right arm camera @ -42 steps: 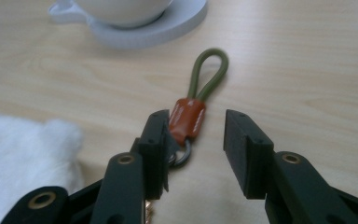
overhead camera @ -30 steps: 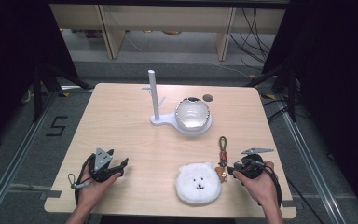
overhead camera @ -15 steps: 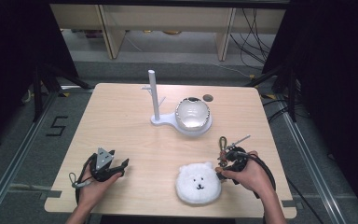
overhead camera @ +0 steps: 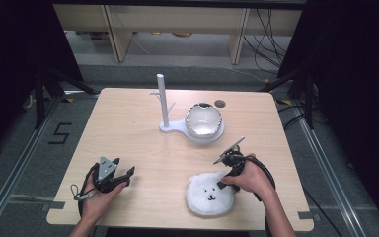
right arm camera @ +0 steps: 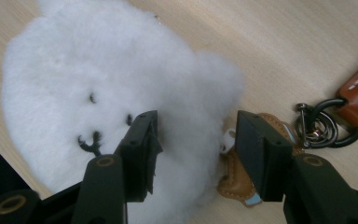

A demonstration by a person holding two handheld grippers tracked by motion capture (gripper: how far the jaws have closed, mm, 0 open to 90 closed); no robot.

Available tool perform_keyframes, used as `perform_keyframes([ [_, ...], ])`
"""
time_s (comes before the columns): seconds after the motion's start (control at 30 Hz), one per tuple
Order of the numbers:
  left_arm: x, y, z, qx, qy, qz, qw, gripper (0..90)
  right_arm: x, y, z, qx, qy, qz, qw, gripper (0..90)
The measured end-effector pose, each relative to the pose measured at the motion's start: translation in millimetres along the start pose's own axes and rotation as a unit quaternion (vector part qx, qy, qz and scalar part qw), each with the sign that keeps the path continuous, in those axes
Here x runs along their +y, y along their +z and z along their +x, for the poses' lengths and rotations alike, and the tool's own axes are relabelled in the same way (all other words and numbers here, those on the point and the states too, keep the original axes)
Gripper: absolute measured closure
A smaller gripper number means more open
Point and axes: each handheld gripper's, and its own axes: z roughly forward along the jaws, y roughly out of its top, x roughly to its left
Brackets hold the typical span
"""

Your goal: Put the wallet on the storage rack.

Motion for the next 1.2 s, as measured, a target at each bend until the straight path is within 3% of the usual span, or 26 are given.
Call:
perform_keyframes([
  [0.03, 0.0, 0.0, 0.1, 0.000, -0.001, 0.000, 1.0000, 33.7, 1.5, 3.3, -2.6, 0.002, -0.021, 0.008, 0.9997, 50.0],
  [0.13, 0.0, 0.2, 0.4, 0.000, -0.003, 0.000, 1.0000, 33.7, 2.9, 5.8, -2.7, 0.005, -0.023, 0.012, 0.9996, 51.1],
  [0.2, 0.1, 0.5, 1.0, -0.003, -0.005, 0.001, 1.0000, 33.7, 4.0, 6.8, -2.6, 0.006, -0.030, 0.017, 0.9994, 56.2],
  [0.23, 0.2, 0.1, 1.1, -0.001, -0.004, 0.003, 1.0000, 33.7, 4.0, 7.5, -2.9, 0.012, -0.032, 0.017, 0.9993, 64.1],
  [0.33, 0.2, 0.2, 1.1, -0.001, -0.004, 0.002, 1.0000, 33.7, 3.9, 6.3, -3.5, 0.014, -0.033, 0.016, 0.9992, 70.0],
  [0.37, 0.0, 0.4, 1.2, -0.003, -0.005, 0.001, 1.0000, 33.7, 2.7, 4.3, -3.2, 0.015, -0.034, 0.007, 0.9993, 75.5],
  [0.5, -0.3, -0.5, 1.0, -0.006, -0.001, -0.005, 1.0000, 33.8, -3.4, -5.0, -0.1, 0.023, -0.024, -0.017, 0.9993, 79.6],
  [0.57, -0.5, -1.1, 0.7, -0.006, -0.004, -0.008, 0.9999, 34.0, -7.9, -12.2, -2.2, 0.048, -0.005, -0.035, 0.9982, 81.1],
  [0.6, -0.4, -1.6, 1.0, -0.010, -0.008, -0.011, 0.9999, 34.0, -7.9, -12.2, -2.2, 0.048, -0.005, -0.035, 0.9982, 81.1],
  [0.63, 1.3, -3.1, 1.0, -0.011, -0.009, -0.011, 0.9998, 33.8, -12.8, -19.4, -5.4, 0.045, -0.006, -0.063, 0.9970, 82.7],
  [0.7, 2.7, -4.4, 0.5, -0.009, -0.006, -0.013, 0.9999, 33.8, -14.4, -22.8, -5.4, 0.044, -0.003, -0.068, 0.9968, 82.8],
  [0.73, 4.1, -5.9, 0.0, -0.006, -0.003, -0.015, 0.9999, 33.8, -16.0, -26.9, -4.5, 0.049, 0.005, -0.077, 0.9958, 83.0],
  [0.77, 5.6, -8.0, -0.7, -0.006, -0.001, -0.016, 0.9999, 33.7, -19.0, -34.2, -4.3, 0.040, 0.007, -0.093, 0.9949, 83.5],
  [1.03, 3.9, -9.3, 0.2, -0.006, -0.003, -0.015, 0.9999, 33.7, -19.0, -54.1, -6.7, 0.021, 0.009, -0.142, 0.9895, 84.7],
  [1.07, 3.9, -9.4, 0.7, -0.005, -0.004, -0.017, 0.9998, 33.7, -19.0, -56.5, -4.3, 0.026, 0.021, -0.142, 0.9893, 84.8],
  [1.13, 3.4, -8.9, 1.1, -0.006, -0.006, -0.019, 0.9998, 33.7, -18.1, -58.3, -7.2, 0.014, 0.010, -0.150, 0.9885, 84.9],
  [1.17, 3.1, -9.1, 1.6, -0.004, -0.006, -0.017, 0.9998, 33.7, -16.8, -63.7, -5.4, 0.023, 0.012, -0.165, 0.9859, 84.9],
  [1.2, 3.1, -9.1, 1.6, -0.004, -0.006, -0.017, 0.9998, 33.7, -16.8, -63.7, -5.4, 0.023, 0.012, -0.165, 0.9859, 84.9],
])
